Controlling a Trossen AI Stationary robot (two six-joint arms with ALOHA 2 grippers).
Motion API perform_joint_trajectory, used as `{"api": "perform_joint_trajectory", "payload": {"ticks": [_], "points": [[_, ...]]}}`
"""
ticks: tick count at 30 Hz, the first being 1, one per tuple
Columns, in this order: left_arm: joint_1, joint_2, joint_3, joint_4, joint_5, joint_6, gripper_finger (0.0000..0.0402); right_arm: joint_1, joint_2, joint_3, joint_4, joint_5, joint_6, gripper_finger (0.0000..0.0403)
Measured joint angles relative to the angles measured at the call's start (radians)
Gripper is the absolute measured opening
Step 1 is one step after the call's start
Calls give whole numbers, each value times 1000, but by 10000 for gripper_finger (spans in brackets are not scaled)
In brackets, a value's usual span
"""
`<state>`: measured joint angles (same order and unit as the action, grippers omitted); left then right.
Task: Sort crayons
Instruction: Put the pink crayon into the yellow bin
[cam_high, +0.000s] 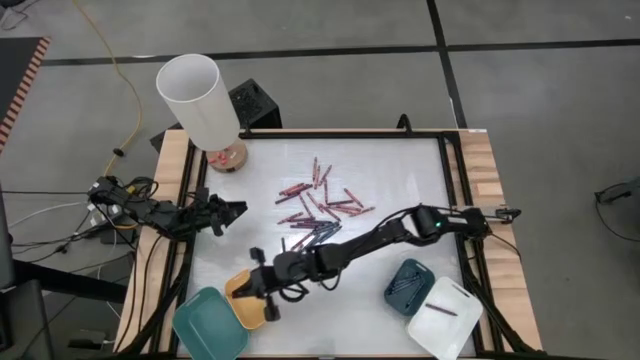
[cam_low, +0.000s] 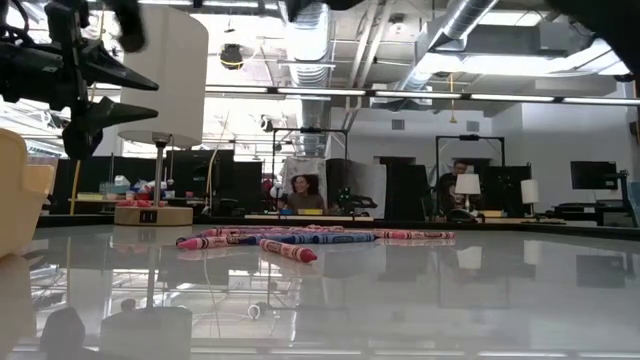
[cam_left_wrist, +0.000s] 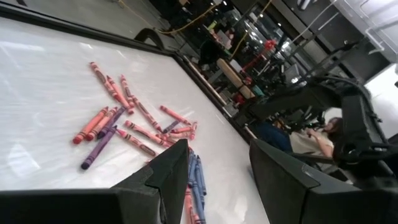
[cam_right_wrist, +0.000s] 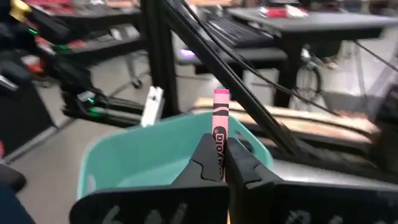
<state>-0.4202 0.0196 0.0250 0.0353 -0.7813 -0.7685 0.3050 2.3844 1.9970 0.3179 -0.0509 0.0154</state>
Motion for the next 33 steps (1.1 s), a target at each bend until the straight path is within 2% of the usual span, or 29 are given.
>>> {"api": "perform_joint_trajectory", "payload": {"ticks": [4,9,12,15,26,33], "points": [[0,0,0,0,2,0,160,-5,77,97,14,-107,-4,1],[0,0,0,3,18,0,160,-16,193,242,49,-292,-16,1],[0,0,0,4,19,-10,160,-20,271,343,66,-349,-15,1],[0,0,0,4,19,-21,160,-21,306,332,166,-372,16,1],[0,0,0,2,17,-22,160,-27,307,330,156,-376,4,1],[0,0,0,2,16,-12,160,-24,307,330,195,-444,-27,1]]}}
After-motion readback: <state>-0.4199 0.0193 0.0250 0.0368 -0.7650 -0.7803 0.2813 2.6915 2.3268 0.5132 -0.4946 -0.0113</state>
